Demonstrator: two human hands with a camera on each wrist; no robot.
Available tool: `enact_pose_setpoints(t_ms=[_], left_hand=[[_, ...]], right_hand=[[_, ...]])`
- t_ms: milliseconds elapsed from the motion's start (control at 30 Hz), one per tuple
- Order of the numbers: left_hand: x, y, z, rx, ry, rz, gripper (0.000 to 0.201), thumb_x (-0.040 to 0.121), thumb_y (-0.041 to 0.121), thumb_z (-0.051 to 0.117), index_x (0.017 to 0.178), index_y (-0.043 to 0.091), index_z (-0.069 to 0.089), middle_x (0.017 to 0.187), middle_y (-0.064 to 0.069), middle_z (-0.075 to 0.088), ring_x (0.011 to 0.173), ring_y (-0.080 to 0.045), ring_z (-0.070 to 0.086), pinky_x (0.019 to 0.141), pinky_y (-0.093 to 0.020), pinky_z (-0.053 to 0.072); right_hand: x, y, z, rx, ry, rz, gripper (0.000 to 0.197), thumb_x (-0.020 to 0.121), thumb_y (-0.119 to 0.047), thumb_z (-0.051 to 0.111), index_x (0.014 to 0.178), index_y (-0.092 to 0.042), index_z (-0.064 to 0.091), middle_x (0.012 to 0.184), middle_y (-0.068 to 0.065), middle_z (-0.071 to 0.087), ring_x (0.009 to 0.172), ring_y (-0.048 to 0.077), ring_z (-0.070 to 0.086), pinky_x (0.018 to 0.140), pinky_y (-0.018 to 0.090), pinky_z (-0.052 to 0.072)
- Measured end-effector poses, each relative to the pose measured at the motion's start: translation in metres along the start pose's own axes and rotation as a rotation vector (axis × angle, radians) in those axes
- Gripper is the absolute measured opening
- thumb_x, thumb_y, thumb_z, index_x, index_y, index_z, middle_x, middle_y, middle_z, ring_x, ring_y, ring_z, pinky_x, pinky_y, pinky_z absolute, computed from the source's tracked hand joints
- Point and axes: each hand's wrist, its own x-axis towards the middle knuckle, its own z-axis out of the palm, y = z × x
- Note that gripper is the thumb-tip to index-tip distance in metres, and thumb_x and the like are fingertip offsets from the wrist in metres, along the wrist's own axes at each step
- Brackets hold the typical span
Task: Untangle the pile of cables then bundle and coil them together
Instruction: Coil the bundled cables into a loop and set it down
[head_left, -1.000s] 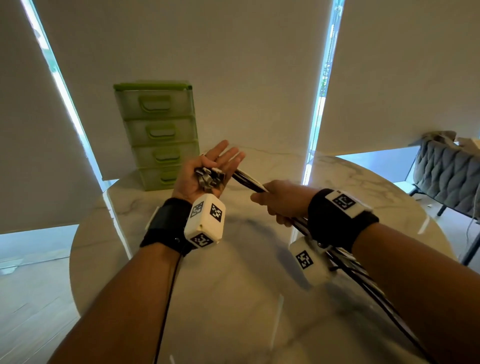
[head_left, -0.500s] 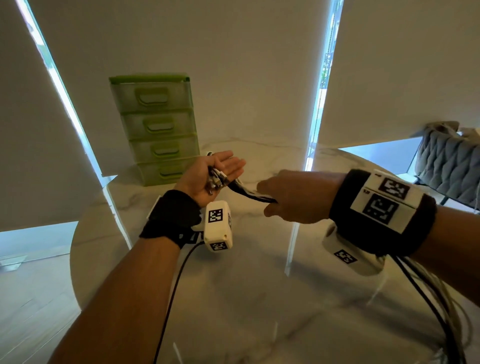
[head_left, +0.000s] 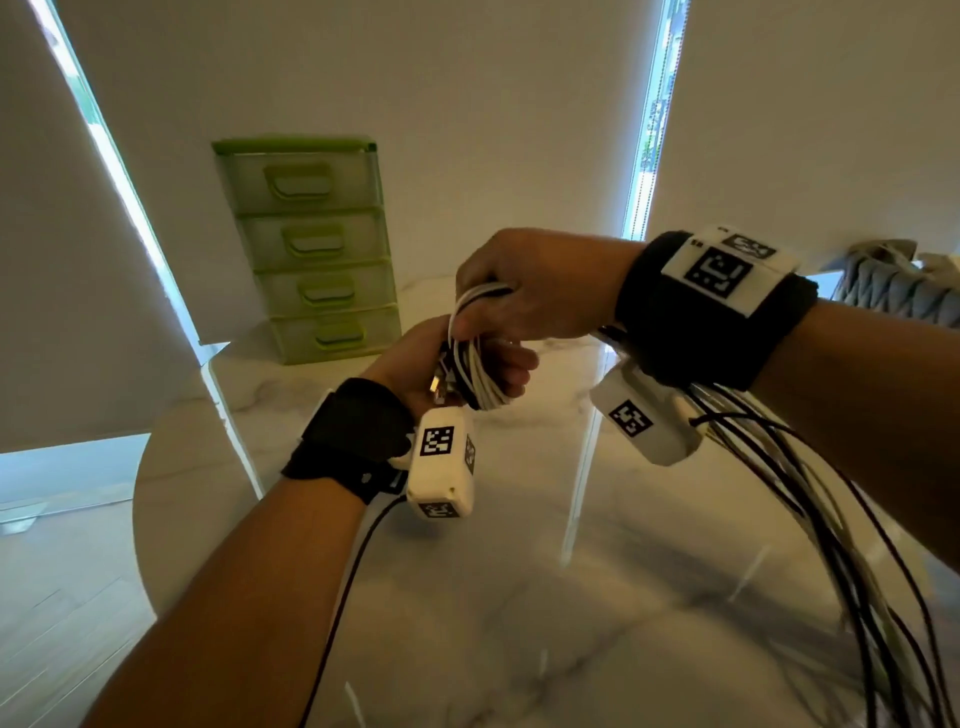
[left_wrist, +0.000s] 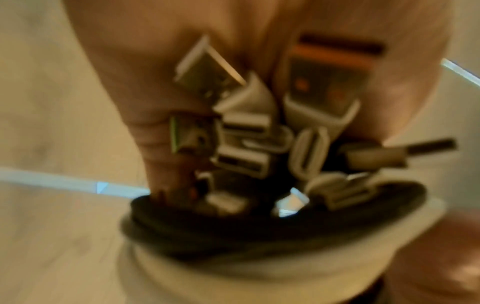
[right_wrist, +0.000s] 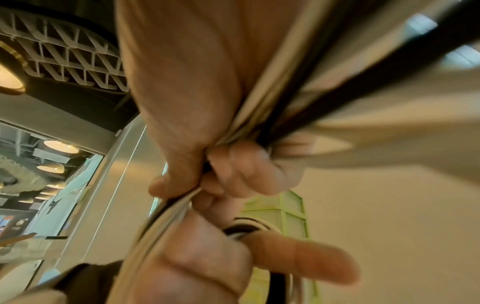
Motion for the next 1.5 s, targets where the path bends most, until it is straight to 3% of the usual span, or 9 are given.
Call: enact_pose_setpoints(t_ms=[233,333,467,733,933,1067,1133,1233,1500], left_hand=[[0.002,-0.002,0.002,-0.152,-0.189,0.063,0.088,0.094,0.065,0.001,0.064,0.025,0.074,0.049,0.001,0.060,0.044,-0.010,0.057,0.065,-0.029,0.056],[0.002,-0.001,-0.002,-0.140,-0.272,0.086,0.085,0.079,0.081,0.017,0.073,0.019,0.075,0.052,0.000,0.063,0.047,-0.011,0.061,0.068,-0.029,0.056],[-0.001,-0.004,-0.008,-0.170,-0.408,0.116,0.045,0.077,0.047,0.073,0.083,0.003,0.068,0.056,-0.001,0.063,0.055,-0.015,0.063,0.074,-0.031,0.056],[-0.007,-0.001,-0.012,-0.213,-0.358,0.123,0.014,0.073,0.012,0.073,0.082,0.005,0.066,0.052,0.001,0.060,0.055,-0.013,0.062,0.077,-0.030,0.056],[-0.006,0.002,-0.007,-0.022,-0.057,0.032,0.007,0.072,0.002,0.063,0.068,0.003,0.069,0.048,-0.002,0.057,0.053,-0.015,0.065,0.075,-0.030,0.058],[-0.005,0.003,-0.001,-0.015,-0.007,0.030,0.023,0.082,0.023,0.059,0.070,0.003,0.060,0.045,-0.003,0.054,0.048,-0.016,0.062,0.068,-0.028,0.056],[-0.004,0.001,-0.002,-0.067,-0.036,0.053,0.026,0.082,0.027,0.059,0.069,0.005,0.062,0.043,-0.001,0.051,0.047,-0.016,0.060,0.065,-0.027,0.056],[-0.002,-0.001,-0.005,-0.202,-0.177,0.091,0.017,0.076,0.021,0.071,0.075,0.004,0.068,0.044,0.002,0.052,0.049,-0.015,0.060,0.070,-0.028,0.055],[-0.001,-0.010,0.000,-0.487,-0.223,0.202,0.019,0.068,0.006,0.073,0.086,0.001,0.073,0.065,-0.005,0.071,0.056,-0.016,0.067,0.074,-0.029,0.057]], right_hand=[[0.005,0.015,0.003,0.140,0.129,0.075,0.025,0.091,-0.044,0.059,0.098,-0.025,0.045,0.079,-0.006,0.059,0.072,0.013,0.056,0.065,0.027,0.046],[0.005,0.020,0.004,0.031,0.062,0.098,0.034,0.093,-0.051,0.051,0.113,-0.023,0.049,0.079,-0.007,0.060,0.078,0.014,0.058,0.076,0.032,0.049],[0.007,0.025,0.009,0.154,0.027,0.094,0.036,0.095,-0.048,0.049,0.102,-0.017,0.065,0.090,-0.004,0.068,0.087,0.013,0.061,0.082,0.030,0.049],[0.010,0.019,0.019,0.456,0.116,0.178,0.053,0.096,-0.059,0.031,0.074,-0.022,0.061,0.054,-0.005,0.050,0.045,0.009,0.043,0.047,0.025,0.039],[0.016,0.023,0.031,0.268,0.271,0.221,0.045,0.102,-0.045,0.035,0.058,-0.035,0.042,0.058,-0.005,0.050,0.051,0.009,0.046,0.068,0.032,0.045],[0.021,0.027,0.035,0.333,0.258,0.290,0.042,0.101,-0.039,0.036,0.083,-0.017,0.067,0.085,0.014,0.069,0.069,0.026,0.060,0.082,0.039,0.050],[0.022,0.026,0.035,0.431,0.215,0.309,0.042,0.103,-0.035,0.032,0.094,-0.015,0.068,0.072,0.012,0.066,0.065,0.020,0.057,0.081,0.037,0.046],[0.022,0.022,0.032,0.498,0.276,0.287,0.055,0.103,-0.045,0.028,0.058,-0.025,0.053,0.044,-0.004,0.049,0.041,0.003,0.045,0.065,0.025,0.039],[0.026,0.016,0.027,0.523,0.329,0.308,0.067,0.097,-0.060,0.027,0.060,-0.011,0.053,0.083,0.018,0.068,0.068,0.029,0.058,0.078,0.038,0.050]])
